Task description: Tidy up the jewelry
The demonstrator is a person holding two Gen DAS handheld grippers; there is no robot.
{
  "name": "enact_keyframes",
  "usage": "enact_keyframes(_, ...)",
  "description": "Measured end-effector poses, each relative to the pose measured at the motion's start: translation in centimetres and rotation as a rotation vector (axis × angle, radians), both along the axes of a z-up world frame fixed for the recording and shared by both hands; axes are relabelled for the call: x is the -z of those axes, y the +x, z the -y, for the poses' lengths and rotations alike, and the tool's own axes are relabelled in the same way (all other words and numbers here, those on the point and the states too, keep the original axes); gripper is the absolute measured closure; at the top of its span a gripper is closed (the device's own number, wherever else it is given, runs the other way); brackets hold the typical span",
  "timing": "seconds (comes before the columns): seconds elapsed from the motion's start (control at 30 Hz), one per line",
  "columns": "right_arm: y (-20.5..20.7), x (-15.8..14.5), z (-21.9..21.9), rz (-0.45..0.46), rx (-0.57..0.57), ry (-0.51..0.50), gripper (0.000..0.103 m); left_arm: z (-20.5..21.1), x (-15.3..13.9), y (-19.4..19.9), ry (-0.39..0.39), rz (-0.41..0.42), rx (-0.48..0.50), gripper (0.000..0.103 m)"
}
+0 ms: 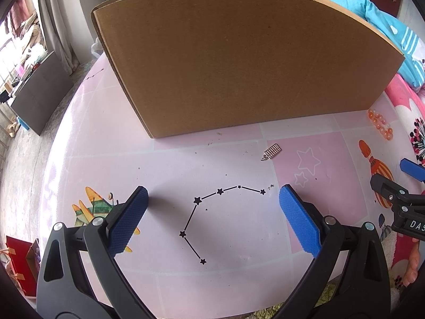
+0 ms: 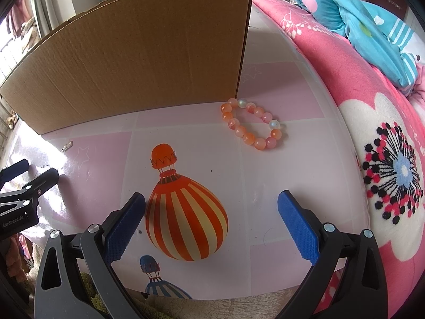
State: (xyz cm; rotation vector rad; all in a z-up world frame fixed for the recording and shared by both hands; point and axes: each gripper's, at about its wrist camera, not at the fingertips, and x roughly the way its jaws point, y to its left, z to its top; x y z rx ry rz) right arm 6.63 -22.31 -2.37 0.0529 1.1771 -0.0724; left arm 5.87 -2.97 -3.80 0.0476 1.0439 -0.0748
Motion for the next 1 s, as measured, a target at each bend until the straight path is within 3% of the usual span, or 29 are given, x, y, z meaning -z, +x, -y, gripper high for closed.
enact_keyframes(0.13, 0.1, 0.0, 0.0, 0.001, -0.001, 0.000, 0.007, -0.3, 0.0, -0.3, -0.011, 0.033, 0.035, 0.007)
enact_keyframes(0.3, 0.1, 0.0, 0.0, 0.003, 0.000, 0.000, 0.007, -0.4, -1.5, -1.6, -0.076, 0.176, 0.119, 0.009)
enact_keyframes(0.4, 0.0, 0.0, 0.0, 0.010, -0.001, -0.001, 0.007, -0.1, -2.0, -1.8, -0.108, 0.211, 0.193, 0.030)
enact_keyframes(0.57, -0.3, -0.1, -0.1, 0.025, -0.003, -0.002, 0.007, 0.4, -1.5, -0.5, -0.120, 0.146, 0.286, 0.065)
enact_keyframes(0.67, -0.5, -0.1, -0.1, 0.033, -0.008, -0.001, 0.007, 0.6, -1.5, 0.1, -0.116, 0.134, 0.315, 0.077)
enact_keyframes(1.0, -0.6, -0.1, 0.0, 0.037, -0.040, 0.005, 0.007, 2.2, -1.1, 0.8, -0.036, 0.070, 0.413, 0.085)
